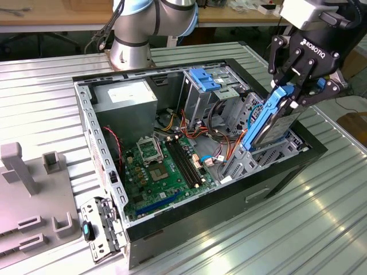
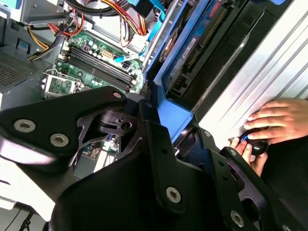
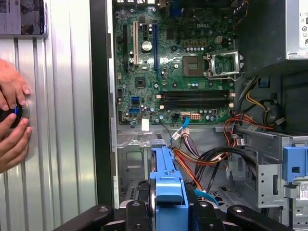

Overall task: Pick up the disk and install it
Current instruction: 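Insert the disk into the insertion slot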

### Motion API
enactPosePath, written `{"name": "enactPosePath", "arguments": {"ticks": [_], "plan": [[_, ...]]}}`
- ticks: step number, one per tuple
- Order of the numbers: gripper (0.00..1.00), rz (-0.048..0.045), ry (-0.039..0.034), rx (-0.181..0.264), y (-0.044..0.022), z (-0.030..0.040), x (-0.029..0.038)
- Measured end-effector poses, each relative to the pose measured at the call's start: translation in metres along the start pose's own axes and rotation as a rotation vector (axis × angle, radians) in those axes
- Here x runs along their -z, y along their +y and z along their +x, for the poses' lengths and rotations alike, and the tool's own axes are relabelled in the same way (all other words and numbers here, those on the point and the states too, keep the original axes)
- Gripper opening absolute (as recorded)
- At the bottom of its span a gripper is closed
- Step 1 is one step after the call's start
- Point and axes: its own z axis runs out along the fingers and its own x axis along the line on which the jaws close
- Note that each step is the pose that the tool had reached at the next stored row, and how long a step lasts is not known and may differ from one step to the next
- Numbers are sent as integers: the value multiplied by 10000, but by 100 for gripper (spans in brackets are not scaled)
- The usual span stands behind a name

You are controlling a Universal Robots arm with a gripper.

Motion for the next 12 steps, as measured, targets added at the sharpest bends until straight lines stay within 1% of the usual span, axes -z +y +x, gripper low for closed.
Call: {"name": "enactPosePath", "arguments": {"ticks": [6, 8, 12], "plan": [[37, -6, -38, -1, 0, 10, -27], [37, -9, -64, -3, 1, 15, -47], [37, -12, -85, -2, 1, 17, -52]]}}
